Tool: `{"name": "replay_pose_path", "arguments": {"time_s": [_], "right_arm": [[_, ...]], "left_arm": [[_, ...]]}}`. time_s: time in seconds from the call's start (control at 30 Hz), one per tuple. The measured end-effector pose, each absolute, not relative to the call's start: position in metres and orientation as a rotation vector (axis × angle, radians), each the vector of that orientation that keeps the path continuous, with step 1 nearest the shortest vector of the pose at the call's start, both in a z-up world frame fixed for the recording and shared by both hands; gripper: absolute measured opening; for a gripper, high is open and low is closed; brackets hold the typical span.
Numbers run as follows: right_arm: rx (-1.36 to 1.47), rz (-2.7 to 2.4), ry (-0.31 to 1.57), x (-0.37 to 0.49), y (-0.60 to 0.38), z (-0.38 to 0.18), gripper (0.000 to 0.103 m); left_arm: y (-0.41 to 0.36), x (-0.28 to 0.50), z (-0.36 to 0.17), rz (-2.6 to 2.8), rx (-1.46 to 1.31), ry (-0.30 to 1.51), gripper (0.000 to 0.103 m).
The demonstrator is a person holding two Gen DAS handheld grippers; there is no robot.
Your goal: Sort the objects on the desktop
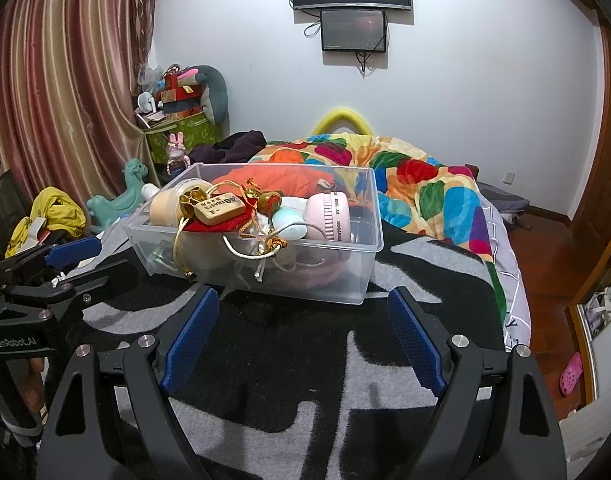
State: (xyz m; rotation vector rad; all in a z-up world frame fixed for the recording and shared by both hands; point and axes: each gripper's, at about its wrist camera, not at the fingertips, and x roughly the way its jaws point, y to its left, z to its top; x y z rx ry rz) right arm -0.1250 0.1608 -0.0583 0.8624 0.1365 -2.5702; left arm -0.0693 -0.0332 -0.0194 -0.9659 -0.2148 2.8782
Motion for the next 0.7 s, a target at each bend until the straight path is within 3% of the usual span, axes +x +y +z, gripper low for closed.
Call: {"name": "replay_pose_path", "arguments": {"time_s": [0.7], "right_arm": [[0.861,-2.558,0.146,-0.1224,0.1576,-0.0576,0.085]], "left_arm": [[-0.0308,-0.0689,-0.0171,2.874,-0.978,-0.205,0.093]]}}
